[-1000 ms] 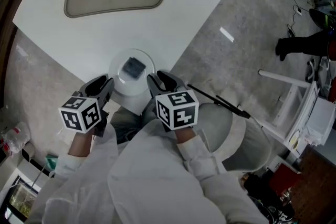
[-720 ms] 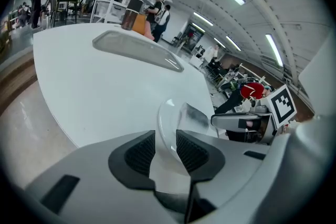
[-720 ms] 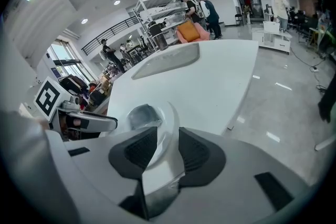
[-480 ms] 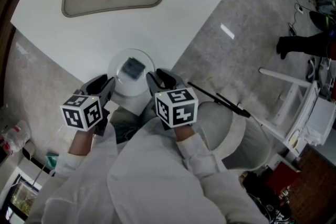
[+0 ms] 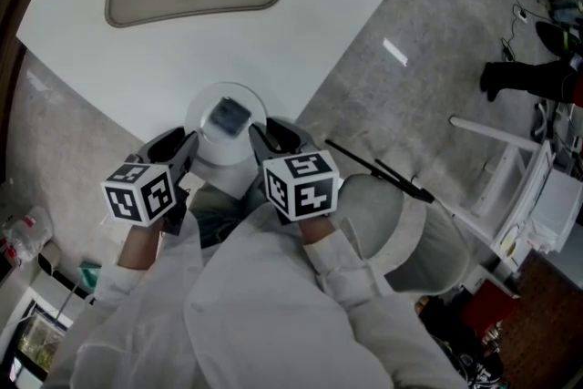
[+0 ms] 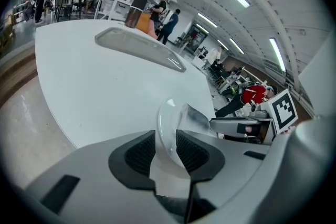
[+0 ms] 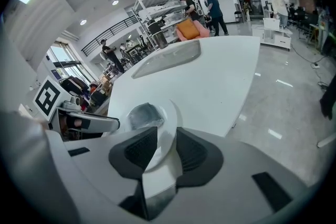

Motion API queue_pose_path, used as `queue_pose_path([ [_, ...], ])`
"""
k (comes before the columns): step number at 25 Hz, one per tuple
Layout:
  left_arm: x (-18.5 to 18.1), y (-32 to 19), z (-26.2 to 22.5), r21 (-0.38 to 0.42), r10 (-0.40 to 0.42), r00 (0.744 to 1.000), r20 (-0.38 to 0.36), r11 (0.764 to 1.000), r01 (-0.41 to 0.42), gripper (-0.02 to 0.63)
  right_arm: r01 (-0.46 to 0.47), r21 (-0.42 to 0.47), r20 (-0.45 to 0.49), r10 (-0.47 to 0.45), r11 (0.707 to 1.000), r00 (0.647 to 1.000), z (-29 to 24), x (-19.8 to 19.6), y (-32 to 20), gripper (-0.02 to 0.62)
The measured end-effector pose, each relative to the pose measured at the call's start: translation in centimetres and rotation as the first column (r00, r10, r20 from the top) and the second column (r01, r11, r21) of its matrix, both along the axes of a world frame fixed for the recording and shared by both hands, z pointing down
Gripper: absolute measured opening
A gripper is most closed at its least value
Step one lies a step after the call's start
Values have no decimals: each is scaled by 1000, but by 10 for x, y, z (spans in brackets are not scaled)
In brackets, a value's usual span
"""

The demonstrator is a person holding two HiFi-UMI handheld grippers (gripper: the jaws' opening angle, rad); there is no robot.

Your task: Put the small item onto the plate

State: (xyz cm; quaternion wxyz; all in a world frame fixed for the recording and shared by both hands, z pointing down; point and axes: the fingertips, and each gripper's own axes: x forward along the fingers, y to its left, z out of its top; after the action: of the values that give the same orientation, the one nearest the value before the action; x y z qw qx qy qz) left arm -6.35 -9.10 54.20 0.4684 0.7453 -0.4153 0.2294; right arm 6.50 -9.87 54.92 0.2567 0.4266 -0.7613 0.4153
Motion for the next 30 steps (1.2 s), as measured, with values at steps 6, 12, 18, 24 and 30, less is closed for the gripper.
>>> queue_pose_path([
  [6,-3,-2,1,-35,-38,998,-51,999,37,107,-22,-29,32,23,999,999,1,0,-2,114],
  [12,2,-3,-2,-62,-59,993,-102,997,53,107,-39,-44,38,41,998,998,0,1,-1,103],
  [18,1,-6,1,-71,-97,989,-111,993,90,103,-50,-52,48,53,997,997,2,5,-3,80],
  [24,-1,-4,3,-83,-111,988,-106,991,103,61,-73,-71,38,76,995,996,1,7,-1,78],
  [30,2,2,4,-99,-108,989,-100,990,98,61,-68,-88,-9,67,994,998,4,10,1,78],
])
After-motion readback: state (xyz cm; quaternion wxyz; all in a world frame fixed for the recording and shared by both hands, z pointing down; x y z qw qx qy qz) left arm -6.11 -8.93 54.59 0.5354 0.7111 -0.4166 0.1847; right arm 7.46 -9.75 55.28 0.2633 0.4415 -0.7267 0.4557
